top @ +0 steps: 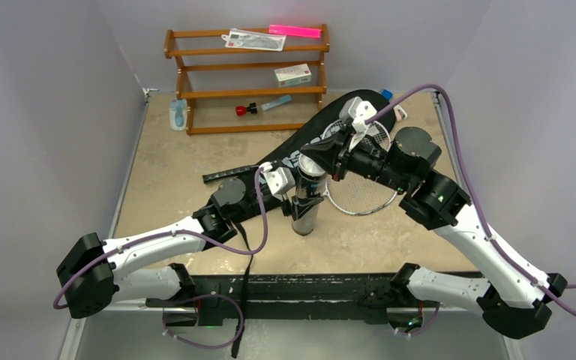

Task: Pack up the badminton gear
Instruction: Close the lid on the shuttle tube.

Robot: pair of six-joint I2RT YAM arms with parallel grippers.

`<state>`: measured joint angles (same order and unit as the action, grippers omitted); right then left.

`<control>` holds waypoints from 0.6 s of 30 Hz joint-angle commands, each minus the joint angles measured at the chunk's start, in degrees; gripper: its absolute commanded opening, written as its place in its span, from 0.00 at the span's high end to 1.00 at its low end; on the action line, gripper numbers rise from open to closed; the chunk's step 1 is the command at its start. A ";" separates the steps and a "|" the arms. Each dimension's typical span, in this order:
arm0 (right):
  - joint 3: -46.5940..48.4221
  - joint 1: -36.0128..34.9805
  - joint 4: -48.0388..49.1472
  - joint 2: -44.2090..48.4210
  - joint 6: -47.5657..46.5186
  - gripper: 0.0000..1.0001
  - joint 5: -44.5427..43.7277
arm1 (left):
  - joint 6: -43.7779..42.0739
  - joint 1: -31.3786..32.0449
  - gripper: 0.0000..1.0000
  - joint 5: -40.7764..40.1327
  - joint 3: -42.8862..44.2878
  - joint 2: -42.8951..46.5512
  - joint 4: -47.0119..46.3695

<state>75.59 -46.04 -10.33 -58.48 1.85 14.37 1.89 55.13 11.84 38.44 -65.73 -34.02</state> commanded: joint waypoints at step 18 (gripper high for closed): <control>-4.07 0.16 5.93 0.47 1.84 1.00 -1.51 | 1.01 -0.03 0.48 -1.00 2.26 0.60 0.80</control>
<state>72.05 -46.04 -6.44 -58.85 2.55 14.35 1.93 55.13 11.31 38.76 -65.73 -33.21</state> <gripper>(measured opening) 0.004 0.656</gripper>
